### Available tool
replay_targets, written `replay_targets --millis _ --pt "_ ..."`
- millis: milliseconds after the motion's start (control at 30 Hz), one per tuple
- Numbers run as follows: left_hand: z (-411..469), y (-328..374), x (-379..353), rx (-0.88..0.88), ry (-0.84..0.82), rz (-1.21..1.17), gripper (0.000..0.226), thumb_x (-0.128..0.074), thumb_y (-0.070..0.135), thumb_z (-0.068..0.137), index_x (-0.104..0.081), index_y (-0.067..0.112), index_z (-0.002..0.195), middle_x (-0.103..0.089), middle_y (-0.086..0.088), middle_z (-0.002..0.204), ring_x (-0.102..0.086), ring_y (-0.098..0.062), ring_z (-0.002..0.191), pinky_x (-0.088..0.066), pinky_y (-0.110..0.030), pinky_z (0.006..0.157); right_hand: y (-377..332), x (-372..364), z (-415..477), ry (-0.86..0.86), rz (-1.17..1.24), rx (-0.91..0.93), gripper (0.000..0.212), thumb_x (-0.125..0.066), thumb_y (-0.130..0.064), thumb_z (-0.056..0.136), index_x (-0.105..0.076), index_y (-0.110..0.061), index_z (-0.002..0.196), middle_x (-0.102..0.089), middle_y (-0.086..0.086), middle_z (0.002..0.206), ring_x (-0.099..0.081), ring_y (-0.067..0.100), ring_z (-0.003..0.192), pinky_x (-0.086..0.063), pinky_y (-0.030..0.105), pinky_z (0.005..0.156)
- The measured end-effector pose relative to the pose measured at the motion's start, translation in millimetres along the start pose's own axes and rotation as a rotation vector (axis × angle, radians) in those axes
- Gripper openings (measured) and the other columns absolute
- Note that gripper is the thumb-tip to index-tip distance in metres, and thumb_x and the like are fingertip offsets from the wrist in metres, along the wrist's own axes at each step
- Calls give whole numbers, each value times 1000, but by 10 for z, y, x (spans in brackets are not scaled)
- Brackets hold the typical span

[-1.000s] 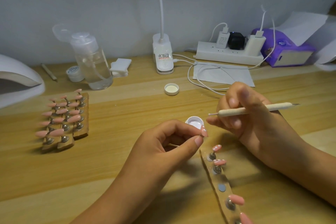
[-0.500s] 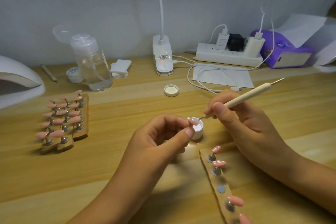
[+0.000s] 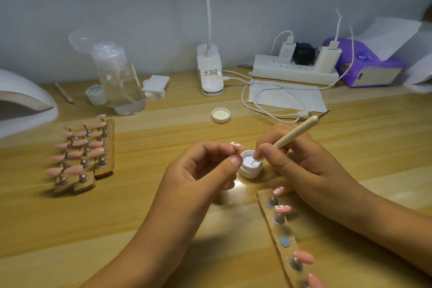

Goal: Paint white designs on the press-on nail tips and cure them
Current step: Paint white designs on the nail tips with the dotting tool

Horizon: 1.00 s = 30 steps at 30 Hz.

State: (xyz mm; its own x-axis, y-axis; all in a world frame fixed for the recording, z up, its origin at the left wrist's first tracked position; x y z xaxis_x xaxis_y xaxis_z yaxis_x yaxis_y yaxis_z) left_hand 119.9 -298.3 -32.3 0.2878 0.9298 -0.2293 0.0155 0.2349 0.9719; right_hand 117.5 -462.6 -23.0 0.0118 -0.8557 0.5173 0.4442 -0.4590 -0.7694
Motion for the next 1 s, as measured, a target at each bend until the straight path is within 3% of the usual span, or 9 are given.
replay_targets --millis 67,133,233,300,433,567,733,867,1000 --pt "-5 5 -4 -3 3 -3 13 -81 18 70 -74 25 78 -71 10 80 -58 -3 63 -48 -14 59 -2 0 -1 -3 -2 -5 22 -49 -37 96 -62 -20 90 -59 -10 87 -51 20 88 -38 29 76" --pt "-8 11 -10 -6 5 -15 11 -73 24 66 -74 25 78 -71 10 79 -57 -4 61 -48 -14 59 1 2 -1 -1 4 -13 24 -47 -38 95 -62 -20 90 -59 -11 88 -51 19 88 -38 28 77" --pt "-1 -1 -6 -4 3 -8 12 -81 19 69 -74 24 78 -71 9 78 -58 -3 62 -48 -14 58 6 17 -1 30 25 -35 21 -48 -39 95 -63 -25 89 -60 -14 88 -52 15 88 -38 22 76" --pt "3 -8 -7 -4 -4 2 10 -76 18 72 -75 26 79 -71 10 78 -59 -2 63 -48 -13 59 18 44 2 73 68 -76 17 -51 -38 94 -64 -28 87 -61 -14 88 -54 13 89 -40 21 77" --pt "0 -9 -6 -15 -17 15 11 -69 20 74 -75 27 81 -70 11 79 -58 -3 63 -48 -13 60 16 125 4 178 278 -93 15 -54 -34 89 -63 -24 93 -66 -11 87 -61 4 85 -45 14 77" --pt "-14 4 -22 -28 -55 50 12 -67 20 78 -75 27 83 -68 11 77 -58 -4 66 -48 -14 63 81 246 -11 297 540 -99 16 -74 -27 79 -60 -24 86 -61 -7 79 -60 5 78 -49 16 77" --pt "-26 12 -54 -30 -93 54 11 -67 19 78 -75 25 83 -70 10 79 -60 -4 67 -49 -13 64 175 252 8 202 819 -167 12 -65 -22 77 -57 -28 71 -52 -7 69 -54 6 67 -52 25 74" --pt "-32 1 -66 -21 -116 67 10 -68 19 78 -76 21 85 -71 7 80 -59 -5 67 -49 -13 65 114 179 -2 86 871 -152 13 -60 -17 78 -53 -25 71 -49 -7 68 -50 8 64 -54 29 78" --pt "-41 -25 -76 0 -141 105 10 -71 23 77 -76 22 85 -70 6 75 -59 -4 67 -48 -14 65 37 136 5 84 903 -146 18 -60 -16 78 -50 -22 65 -48 -4 60 -49 8 58 -55 34 80"
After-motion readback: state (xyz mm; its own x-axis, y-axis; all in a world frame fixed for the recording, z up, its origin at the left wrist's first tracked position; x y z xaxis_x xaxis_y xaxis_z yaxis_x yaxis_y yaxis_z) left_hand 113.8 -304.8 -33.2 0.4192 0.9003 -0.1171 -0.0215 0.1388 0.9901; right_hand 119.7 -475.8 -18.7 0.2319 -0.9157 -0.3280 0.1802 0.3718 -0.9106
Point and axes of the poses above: each hand's wrist, its own z-axis towards the middle knuckle, its own x-axis out of the back of the hand, y = z × x, the point moved 5 cm from there along z, towards the middle knuckle
